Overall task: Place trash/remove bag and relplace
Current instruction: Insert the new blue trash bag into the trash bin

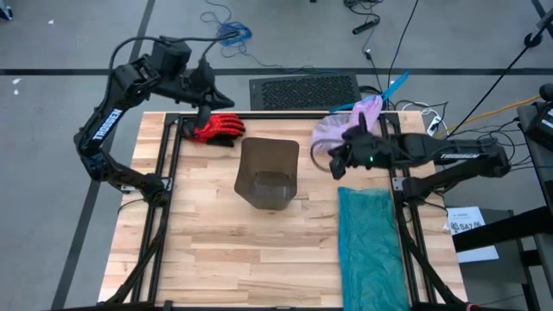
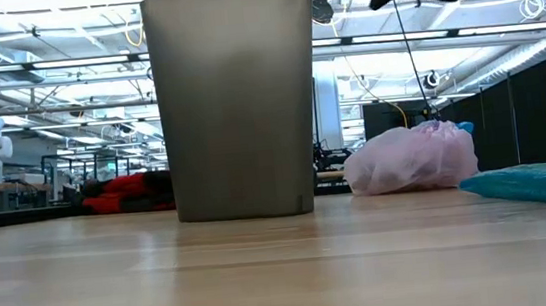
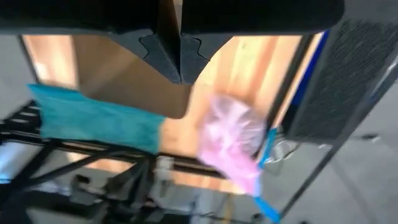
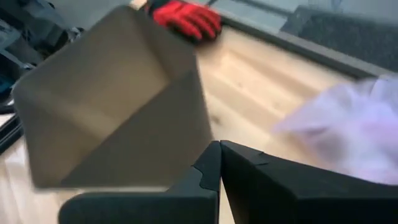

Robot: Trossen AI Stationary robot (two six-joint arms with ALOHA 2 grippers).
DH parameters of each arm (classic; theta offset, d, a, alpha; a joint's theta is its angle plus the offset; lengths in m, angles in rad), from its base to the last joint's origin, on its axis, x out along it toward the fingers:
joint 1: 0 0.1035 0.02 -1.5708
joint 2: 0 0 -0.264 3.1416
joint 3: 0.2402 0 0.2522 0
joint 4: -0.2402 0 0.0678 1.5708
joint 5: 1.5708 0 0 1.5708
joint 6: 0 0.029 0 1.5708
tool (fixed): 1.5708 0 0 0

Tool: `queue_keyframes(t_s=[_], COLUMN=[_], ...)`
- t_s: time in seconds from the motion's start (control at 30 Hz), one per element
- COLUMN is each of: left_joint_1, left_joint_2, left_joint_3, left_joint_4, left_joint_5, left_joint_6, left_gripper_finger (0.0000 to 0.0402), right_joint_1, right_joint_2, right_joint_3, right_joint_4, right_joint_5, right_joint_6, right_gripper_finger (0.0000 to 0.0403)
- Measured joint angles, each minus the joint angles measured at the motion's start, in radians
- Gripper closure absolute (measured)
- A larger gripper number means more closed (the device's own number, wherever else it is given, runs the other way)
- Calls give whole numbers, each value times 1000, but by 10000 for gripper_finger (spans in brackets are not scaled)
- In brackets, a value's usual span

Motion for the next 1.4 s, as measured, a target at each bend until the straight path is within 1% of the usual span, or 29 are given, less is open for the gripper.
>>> queue_keyframes(t_s=[0.13,0.3,0.37,0.47,0.53,0.63,0.73,0.93,1.1,1.17,1.23,1.4], left_joint_1=[15,22,21,21,22,22,22,23,22,22,22,22], left_joint_2=[-10,-27,-27,-26,-29,-35,-35,-35,-35,-35,-35,-35], left_joint_3=[-70,-154,-175,-184,-183,-183,-183,-183,-183,-183,-183,-183], left_joint_4=[45,44,45,65,85,109,131,137,136,136,136,136], left_joint_5=[118,246,276,292,313,331,335,335,335,335,335,335], left_joint_6=[9,52,57,73,73,64,50,49,49,48,48,47], left_gripper_finger=[401,401,401,401,401,401,401,401,401,401,401,401], right_joint_1=[93,193,226,267,290,309,324,337,340,339,339,339], right_joint_2=[29,114,152,211,251,313,381,510,594,619,639,684], right_joint_3=[1,1,1,1,1,1,1,1,1,0,0,0], right_joint_4=[-99,-180,-180,-183,-198,-247,-280,-273,-304,-307,-313,-311], right_joint_5=[30,17,-7,-34,-56,-142,-226,-364,-427,-429,-429,-426], right_joint_6=[184,404,483,613,699,809,864,909,988,1010,1024,1026], right_gripper_finger=[403,403,403,398,387,359,321,232,173,161,157,174])
